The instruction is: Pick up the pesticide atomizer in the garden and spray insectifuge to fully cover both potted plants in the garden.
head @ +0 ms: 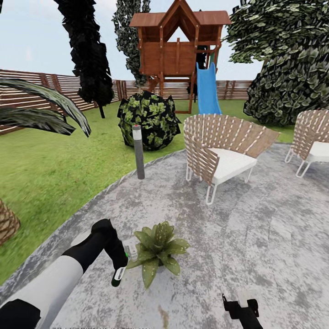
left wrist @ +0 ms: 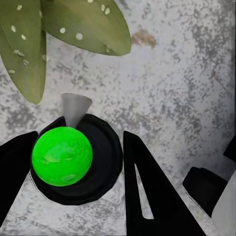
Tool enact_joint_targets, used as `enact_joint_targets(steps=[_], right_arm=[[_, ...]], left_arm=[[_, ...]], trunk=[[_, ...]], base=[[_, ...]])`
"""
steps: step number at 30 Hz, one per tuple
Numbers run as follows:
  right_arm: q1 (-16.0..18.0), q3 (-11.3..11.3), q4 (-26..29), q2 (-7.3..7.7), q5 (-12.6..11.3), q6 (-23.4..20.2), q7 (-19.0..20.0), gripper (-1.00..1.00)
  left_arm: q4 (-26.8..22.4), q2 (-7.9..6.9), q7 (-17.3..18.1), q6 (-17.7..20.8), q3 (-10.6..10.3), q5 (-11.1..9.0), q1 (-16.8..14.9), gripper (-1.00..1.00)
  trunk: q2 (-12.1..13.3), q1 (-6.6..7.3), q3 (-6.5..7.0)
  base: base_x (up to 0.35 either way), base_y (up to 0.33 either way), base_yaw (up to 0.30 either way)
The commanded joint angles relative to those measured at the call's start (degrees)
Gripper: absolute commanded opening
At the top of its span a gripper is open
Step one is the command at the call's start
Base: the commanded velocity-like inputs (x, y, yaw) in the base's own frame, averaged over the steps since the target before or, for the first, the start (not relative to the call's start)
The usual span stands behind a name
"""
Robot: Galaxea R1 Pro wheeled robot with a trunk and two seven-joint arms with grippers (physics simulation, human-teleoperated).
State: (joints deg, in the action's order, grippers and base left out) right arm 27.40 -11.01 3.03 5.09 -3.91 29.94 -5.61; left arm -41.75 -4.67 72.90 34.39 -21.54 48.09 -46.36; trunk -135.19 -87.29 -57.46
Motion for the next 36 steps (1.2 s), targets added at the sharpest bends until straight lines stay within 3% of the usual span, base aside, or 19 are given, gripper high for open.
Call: enact_joint_targets(steps=[1,8,20,23,24,25,26,27,32,35,36], right_arm=[[0.0,-0.5,0.0,0.01,-0.4,0.1,-0.2,1.0],[0.0,-0.5,0.0,0.01,-0.4,0.1,-0.2,1.0],[0.0,-0.5,0.0,0.01,-0.5,0.1,-0.2,1.0],[0.0,-0.5,0.0,0.01,-0.5,0.1,-0.2,1.0],[0.0,-0.5,0.0,0.01,-0.5,0.1,-0.2,1.0],[0.0,-0.5,0.0,0.01,-0.5,0.1,-0.2,1.0],[0.0,-0.5,0.0,0.01,-0.5,0.1,-0.2,1.0],[0.0,-0.5,0.0,0.05,-0.5,0.1,-0.2,1.0],[0.0,-0.4,0.0,0.3,-0.5,0.1,-0.2,1.0],[0.0,-0.4,0.0,0.23,-0.5,0.1,-0.2,1.0],[0.0,-0.5,0.0,0.13,-0.5,0.1,-0.3,1.0]], left_arm=[[-0.1,-0.01,0.3,0.5,-0.1,0.2,0.0,-1.0],[0.2,-0.29,0.0,0.4,0.2,0.1,0.0,-1.0],[0.9,-0.78,-0.1,0.1,0.4,-0.8,0.9,-1.0],[0.9,-0.85,-0.1,-0.3,1.6,-0.9,1.0,-1.0],[0.8,-0.7,-0.1,-0.7,3.0,-1.1,1.0,-1.0],[0.8,-0.52,-0.1,-1.2,4.0,-1.7,1.0,-1.0],[0.8,-0.36,-0.4,-3.2,5.4,-4.7,1.0,-1.0],[0.7,-0.27,-0.8,-3.6,5.6,-5.7,1.0,-1.0],[0.7,-0.25,-1.0,-3.8,5.7,-6.6,1.0,-1.0],[0.7,-0.39,-2.8,-6.2,5.7,-10.6,1.4,-1.0],[0.8,-0.5,-6.1,-10.3,5.7,-13.8,1.7,-1.0]], trunk=[[0.0,0.01,-0.06],[0.0,0.01,-0.06],[0.0,0.01,-0.06],[0.0,0.01,-0.06],[0.0,0.01,-0.06],[0.0,0.01,-0.06],[0.0,0.01,-0.06],[0.0,0.01,-0.06],[0.0,0.01,-0.06],[0.0,0.01,-0.06],[0.0,0.01,-0.06]], base=[[-0.008,-0.269,0.102],[-0.02,-0.269,0.019],[-0.287,-0.112,0.0],[-0.333,-0.004,0.0],[-0.334,-0.001,0.0],[-0.335,0.0,0.0],[-0.083,0.0,0.0],[-0.014,0.0,0.0],[-0.036,-0.021,0.0],[-0.232,-0.141,0.0],[-0.29,-0.129,0.0]])
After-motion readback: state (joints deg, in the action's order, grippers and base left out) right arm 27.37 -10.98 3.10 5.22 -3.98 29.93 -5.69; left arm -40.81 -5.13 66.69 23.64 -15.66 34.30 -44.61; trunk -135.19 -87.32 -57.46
